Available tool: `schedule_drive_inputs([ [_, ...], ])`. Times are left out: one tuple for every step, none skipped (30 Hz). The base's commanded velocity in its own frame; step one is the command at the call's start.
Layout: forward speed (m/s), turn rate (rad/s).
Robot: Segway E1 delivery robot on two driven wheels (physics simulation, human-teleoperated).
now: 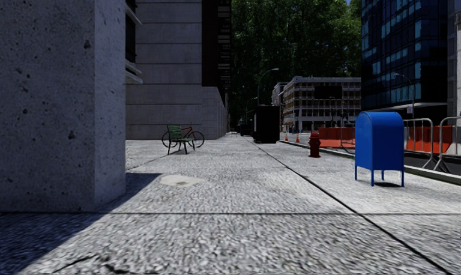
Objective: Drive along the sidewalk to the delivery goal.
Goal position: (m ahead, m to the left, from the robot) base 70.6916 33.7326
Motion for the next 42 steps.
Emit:
schedule_drive_inputs([
  [2.00,0.00],
  [2.00,0.00],
  [2.00,0.00],
  [2.00,0.00],
  [2.00,0.00],
  [2.00,0.00],
  [2.00,0.00],
  [2.00,0.00],
  [2.00,0.00],
  [2.00,0.00],
  [2.00,0.00],
  [2.00,0.00],
  [2.00,0.00],
  [2.00,0.00],
  [2.00,0.00],
  [2.00,0.00],
  [2.00,0.00],
  [2.00,0.00],
  [2.00,0.00],
  [2.00,0.00],
  [2.00,0.00],
  [2.00,0.00],
  [2.00,0.00],
  [2.00,0.00],
  [2.00,0.00],
  [2.00,0.00],
  [2.00,0.00],
  [2.00,0.00],
  [2.00,-0.08],
  [2.00,-0.12],
  [2.00,-0.12],
  [2.00,-0.13],
  [2.00,-0.14],
  [2.00,-0.14],
  [2.00,-0.14],
  [2.00,-0.11],
  [2.00,0.00],
  [2.00,0.00],
  [2.00,0.00],
  [2.00,0.00],
  [2.00,0.00],
  [2.00,0.00],
])
